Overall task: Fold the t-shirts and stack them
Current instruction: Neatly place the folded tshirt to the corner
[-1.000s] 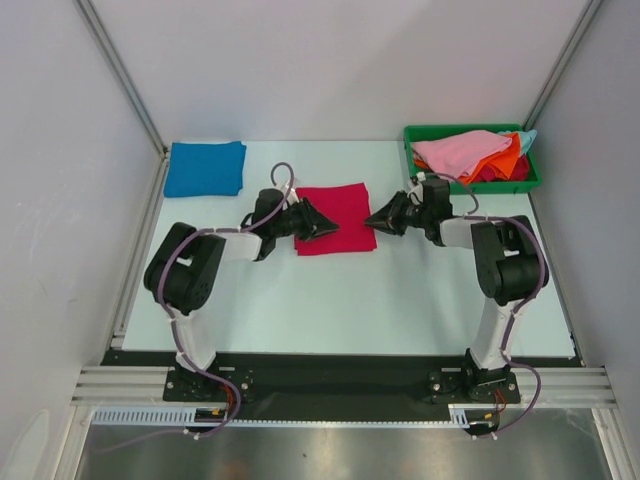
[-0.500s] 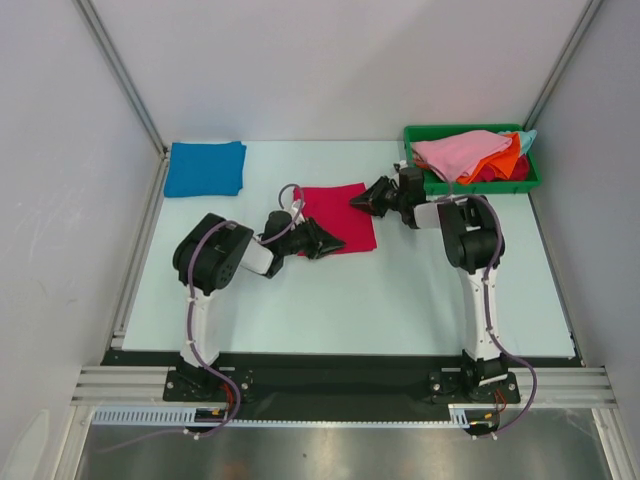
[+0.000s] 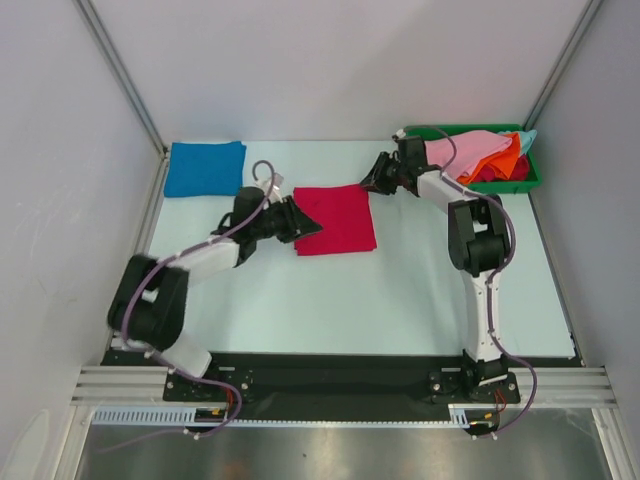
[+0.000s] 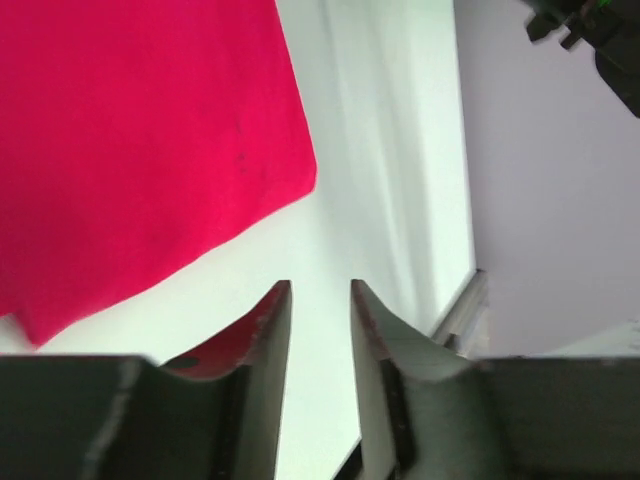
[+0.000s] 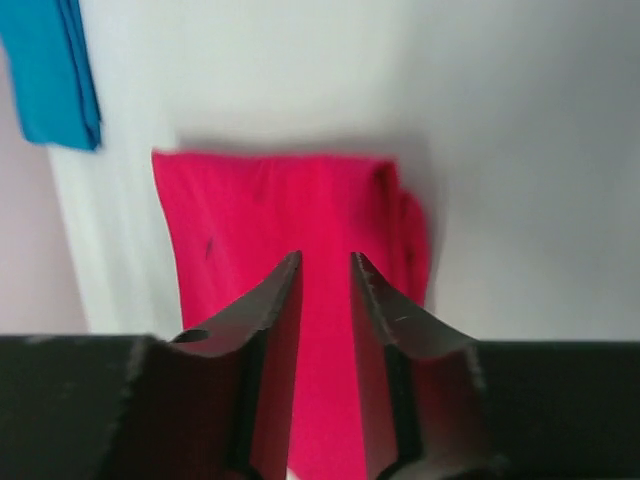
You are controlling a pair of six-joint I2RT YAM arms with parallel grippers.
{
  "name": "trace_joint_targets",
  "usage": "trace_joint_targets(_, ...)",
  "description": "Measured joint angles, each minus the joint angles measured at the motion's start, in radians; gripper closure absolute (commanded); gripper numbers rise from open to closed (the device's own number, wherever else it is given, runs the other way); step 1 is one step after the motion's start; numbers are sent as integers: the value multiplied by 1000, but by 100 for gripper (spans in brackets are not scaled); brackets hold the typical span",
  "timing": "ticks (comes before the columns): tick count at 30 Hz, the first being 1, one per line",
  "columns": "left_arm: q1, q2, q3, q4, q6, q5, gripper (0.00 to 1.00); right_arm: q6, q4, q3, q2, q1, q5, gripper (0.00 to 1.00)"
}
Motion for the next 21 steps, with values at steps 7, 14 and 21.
trace_joint_targets(7, 23, -420, -12, -364, 168, -154, 42, -229, -308, -97, -323, 186, 208, 44)
trace_joint_targets(14, 45, -761, -189, -615, 96, -271, 33, -356, -502, -208, -668, 511, 512, 19)
trace_joint_targets(21, 56, -1008, -295, -811, -35, -364, 12, -439, -566, -428, -898, 866, 851, 0)
